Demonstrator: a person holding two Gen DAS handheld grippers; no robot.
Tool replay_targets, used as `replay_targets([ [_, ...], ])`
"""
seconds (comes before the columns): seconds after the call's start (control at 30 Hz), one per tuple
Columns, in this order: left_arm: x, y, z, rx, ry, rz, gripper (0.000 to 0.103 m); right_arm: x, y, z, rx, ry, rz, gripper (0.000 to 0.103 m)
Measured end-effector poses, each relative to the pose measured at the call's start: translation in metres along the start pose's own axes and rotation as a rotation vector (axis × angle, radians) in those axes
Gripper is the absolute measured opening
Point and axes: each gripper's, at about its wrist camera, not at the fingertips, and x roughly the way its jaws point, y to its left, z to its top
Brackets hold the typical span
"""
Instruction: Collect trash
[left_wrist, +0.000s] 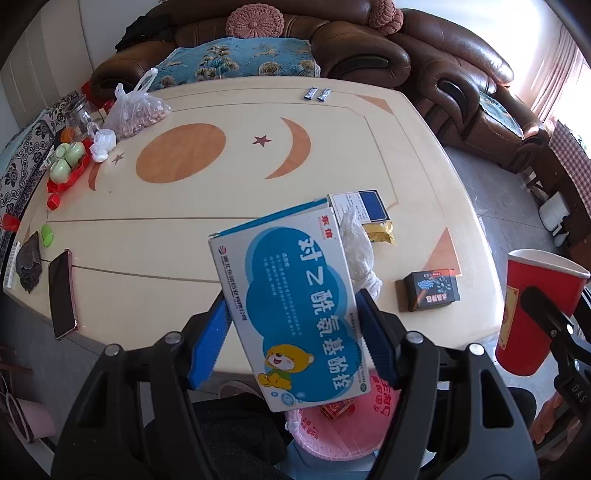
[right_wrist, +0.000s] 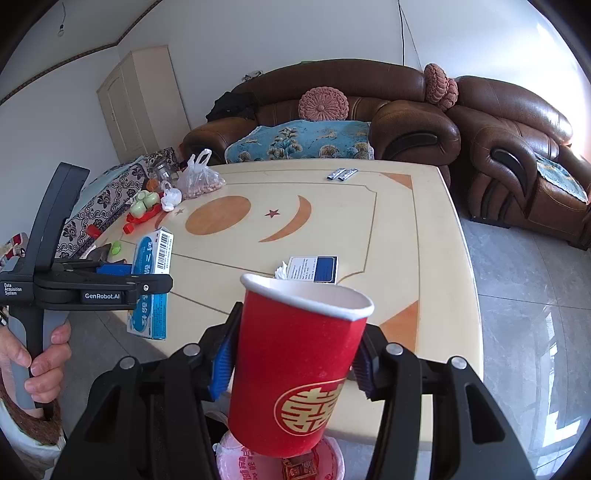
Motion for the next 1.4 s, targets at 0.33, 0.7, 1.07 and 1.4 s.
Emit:
replay_targets([
  [0.33, -0.026, -0.019, -0.046, 0.075, -0.034, -0.025, 0.066, -0.037, 0.024, -0.032, -0.026, 0.003, -0.004, 0.051],
  [0.7, -0.029, -0.034, -0.081, 0.118, -0.029, -0.046, 0.067, -0.055, 0.039, -0.065, -0.039, 0.022, -0.004, 0.051],
  [1.07, -0.011, -0.045, -0.116, 0.169, 0.014, -0.062, 0.066, -0.051, 0.044, -0.102, -0.028, 0.082, 0.005, 0.051],
  [1.4, 0.004, -0.055, -0.139, 0.214, 0.015, -0.062, 0.067, -0.035, 0.042, -0.13, -0.009, 0.152, 0.009, 0.051],
])
